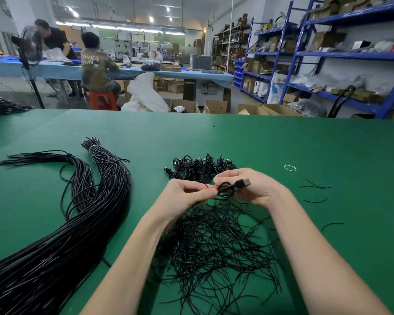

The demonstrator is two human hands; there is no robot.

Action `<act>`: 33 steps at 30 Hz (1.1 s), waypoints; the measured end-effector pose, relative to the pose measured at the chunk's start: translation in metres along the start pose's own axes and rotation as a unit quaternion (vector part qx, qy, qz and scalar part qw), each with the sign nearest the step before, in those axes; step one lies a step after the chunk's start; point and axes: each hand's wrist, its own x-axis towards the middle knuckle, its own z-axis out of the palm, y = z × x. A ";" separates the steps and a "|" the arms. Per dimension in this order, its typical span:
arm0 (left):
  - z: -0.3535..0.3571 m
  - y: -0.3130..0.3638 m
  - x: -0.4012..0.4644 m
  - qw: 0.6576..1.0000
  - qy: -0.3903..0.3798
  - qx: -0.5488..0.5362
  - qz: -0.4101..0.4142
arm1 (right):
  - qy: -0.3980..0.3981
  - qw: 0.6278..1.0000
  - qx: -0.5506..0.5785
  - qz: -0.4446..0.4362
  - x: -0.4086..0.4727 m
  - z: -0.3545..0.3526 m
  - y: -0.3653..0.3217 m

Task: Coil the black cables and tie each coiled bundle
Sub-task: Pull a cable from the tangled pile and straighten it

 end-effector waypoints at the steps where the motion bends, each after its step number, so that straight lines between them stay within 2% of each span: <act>1: -0.001 0.001 0.000 1.000 0.004 0.015 -0.004 | -0.002 1.000 -0.016 0.004 0.002 -0.001 -0.002; 6: 0.001 -0.002 0.001 0.996 0.026 0.081 -0.016 | 0.003 0.983 -0.183 -0.005 0.003 0.000 -0.015; 10: 0.011 -0.011 0.005 0.989 0.111 0.095 -0.024 | 0.039 0.925 -0.373 -0.057 0.000 0.010 -0.036; 12: 0.015 -0.014 0.007 0.983 0.169 0.068 -0.022 | 0.086 0.885 -0.447 -0.095 -0.001 0.022 -0.040; 14: 0.018 -0.016 0.009 0.975 0.220 0.027 -0.015 | 0.170 0.840 -0.499 -0.130 -0.004 0.038 -0.035; 17: 0.019 -0.013 0.011 0.962 0.271 -0.036 0.001 | 0.296 0.806 -0.464 -0.218 -0.007 0.060 -0.012; 19: 0.019 -0.012 0.011 0.959 0.271 -0.080 -0.004 | 0.326 0.817 -0.393 -0.267 -0.007 0.067 0.004; 23: 0.019 -0.011 0.009 0.954 0.225 -0.191 -0.057 | 0.325 0.864 -0.257 -0.286 -0.005 0.065 0.023; 27: 0.018 -0.005 0.010 0.929 0.162 -0.318 -0.097 | 0.282 0.880 -0.223 -0.312 -0.004 0.053 0.022; 33: 0.007 0.000 0.007 0.940 0.071 -0.312 -0.119 | 0.232 0.890 -0.240 -0.310 -0.004 0.038 0.013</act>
